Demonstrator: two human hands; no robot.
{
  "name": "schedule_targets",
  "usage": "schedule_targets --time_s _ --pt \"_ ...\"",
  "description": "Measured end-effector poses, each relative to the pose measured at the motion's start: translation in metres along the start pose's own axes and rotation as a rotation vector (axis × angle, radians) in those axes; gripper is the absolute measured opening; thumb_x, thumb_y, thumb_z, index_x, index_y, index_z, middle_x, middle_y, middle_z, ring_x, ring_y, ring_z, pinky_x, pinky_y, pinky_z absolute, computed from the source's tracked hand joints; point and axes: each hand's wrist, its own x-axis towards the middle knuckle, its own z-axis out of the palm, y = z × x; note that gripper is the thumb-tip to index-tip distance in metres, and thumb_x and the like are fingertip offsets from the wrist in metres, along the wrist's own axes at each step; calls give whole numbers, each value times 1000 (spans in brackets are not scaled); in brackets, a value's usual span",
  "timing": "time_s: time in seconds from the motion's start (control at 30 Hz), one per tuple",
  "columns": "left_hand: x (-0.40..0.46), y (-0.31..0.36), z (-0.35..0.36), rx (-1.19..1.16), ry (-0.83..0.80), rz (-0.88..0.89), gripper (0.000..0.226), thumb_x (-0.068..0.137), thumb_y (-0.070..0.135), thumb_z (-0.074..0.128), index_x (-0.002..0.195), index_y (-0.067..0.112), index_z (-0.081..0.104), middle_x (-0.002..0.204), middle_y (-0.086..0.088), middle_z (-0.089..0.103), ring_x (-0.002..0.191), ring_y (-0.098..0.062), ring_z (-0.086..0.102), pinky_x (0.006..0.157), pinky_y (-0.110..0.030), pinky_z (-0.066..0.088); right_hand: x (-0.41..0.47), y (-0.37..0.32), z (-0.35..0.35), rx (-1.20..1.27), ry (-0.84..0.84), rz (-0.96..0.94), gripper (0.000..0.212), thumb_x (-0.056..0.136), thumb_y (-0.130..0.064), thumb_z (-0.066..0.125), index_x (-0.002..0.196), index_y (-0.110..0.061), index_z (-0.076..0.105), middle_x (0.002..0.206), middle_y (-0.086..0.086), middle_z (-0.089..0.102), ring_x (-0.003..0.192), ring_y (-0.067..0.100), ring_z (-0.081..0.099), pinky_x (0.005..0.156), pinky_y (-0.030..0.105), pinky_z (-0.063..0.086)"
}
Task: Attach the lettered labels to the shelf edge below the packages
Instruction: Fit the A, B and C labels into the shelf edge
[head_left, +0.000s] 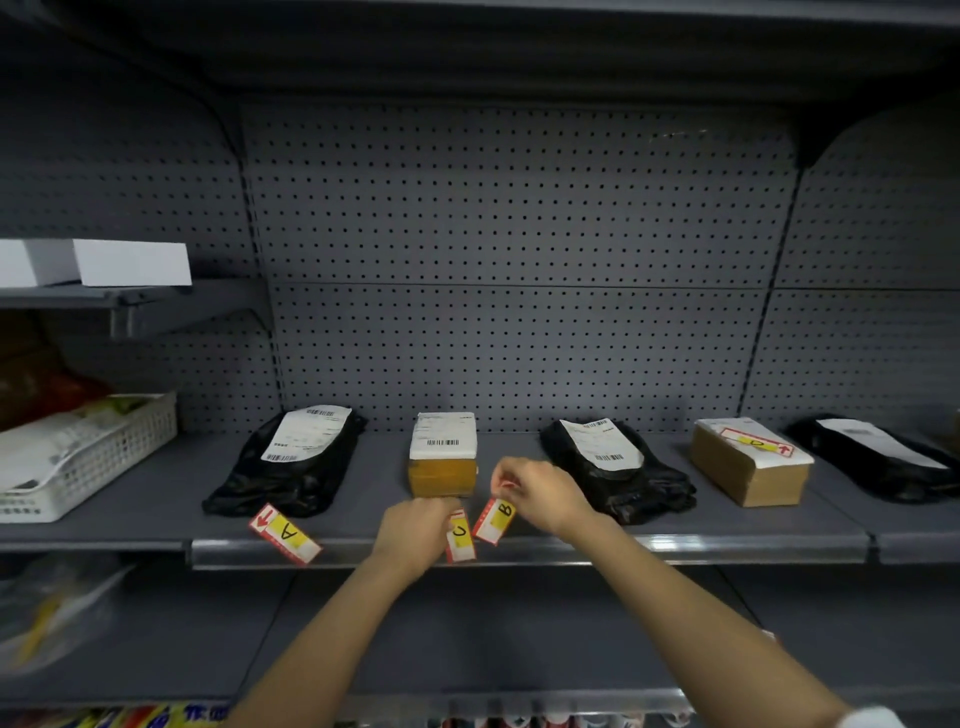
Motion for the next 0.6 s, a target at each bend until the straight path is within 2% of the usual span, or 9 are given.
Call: schedule_targets --time_s 0.2,0.47,0.57,0.6 --pt "-7 -21 -16 69 31 11 16 92 20 49 104 25 58 104 -3 69 95 -24 64 68 -31 42 5 -19 16 17 68 -42 4 90 -23 57 87 -27 57 100 -7 68 89 13 63 70 26 45" --pt "-15 -20 -10 24 3 43 15 93 19 48 104 24 57 104 -5 67 96 -22 62 81 -37 52 1 -22 48 7 -6 -29 5 90 -21 56 90 -26 57 101 -4 68 91 15 65 73 26 48" --pt "-11 -17 -26 -17 88 91 15 93 22 47 103 25 57 103 -5 67 98 -25 62 80 -38 51 2 -20 45 21 17 -2 8 87 -23 58 94 -26 59 106 -3 67 96 21 64 73 29 46" --pt "-7 -13 -34 -38 139 110 15 93 24 46 103 25 57 103 -6 67 98 -26 62 79 -39 51 1 -19 41 17 27 0 15 86 -24 60 101 -26 57 110 -2 66 99 23 63 75 30 45"
